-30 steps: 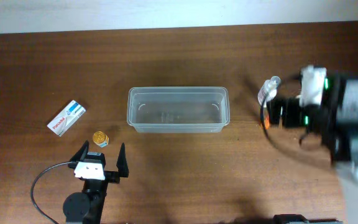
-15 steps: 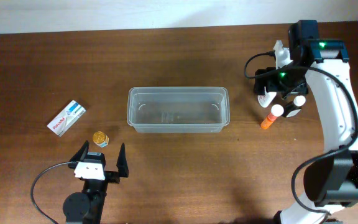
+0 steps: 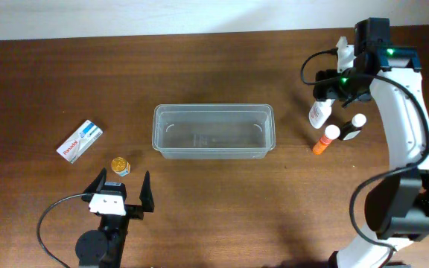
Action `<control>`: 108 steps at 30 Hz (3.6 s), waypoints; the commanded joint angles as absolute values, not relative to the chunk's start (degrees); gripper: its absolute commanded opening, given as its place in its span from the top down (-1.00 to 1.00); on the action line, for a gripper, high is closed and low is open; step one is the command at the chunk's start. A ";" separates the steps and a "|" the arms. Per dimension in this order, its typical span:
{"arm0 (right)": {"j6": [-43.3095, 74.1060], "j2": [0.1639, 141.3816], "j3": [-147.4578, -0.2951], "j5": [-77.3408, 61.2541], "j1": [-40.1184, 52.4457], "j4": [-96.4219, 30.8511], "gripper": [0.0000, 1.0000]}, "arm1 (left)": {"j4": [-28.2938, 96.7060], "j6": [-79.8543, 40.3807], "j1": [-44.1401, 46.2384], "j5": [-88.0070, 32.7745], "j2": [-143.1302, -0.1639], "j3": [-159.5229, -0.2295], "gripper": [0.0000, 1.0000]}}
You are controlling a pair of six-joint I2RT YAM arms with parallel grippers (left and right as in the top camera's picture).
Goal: Pack container
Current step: 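Reach right gripper down and grasp the white Calamol spray bottle, then carry the spray bottle left and lower it into the container's right end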
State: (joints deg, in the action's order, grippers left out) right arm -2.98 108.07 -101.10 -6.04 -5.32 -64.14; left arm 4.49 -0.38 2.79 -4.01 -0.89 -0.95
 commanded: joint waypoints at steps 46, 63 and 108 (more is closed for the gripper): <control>-3.51 115.33 -119.26 -3.86 -5.48 -75.79 0.65 | 4.36 0.25 2.96 -3.60 -0.56 -0.51 -0.99; 9.41 115.33 -136.94 -4.43 7.22 -91.79 0.65 | 4.38 0.25 2.96 -3.60 -0.56 -0.51 -0.99; 28.03 115.72 -108.57 4.80 24.10 -72.03 0.62 | 4.36 0.25 2.96 -3.60 -0.56 -0.51 -0.99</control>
State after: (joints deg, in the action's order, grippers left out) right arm 26.87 116.11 -109.58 3.66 23.46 -73.21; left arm 4.49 -0.36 2.79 -4.01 -0.91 -0.95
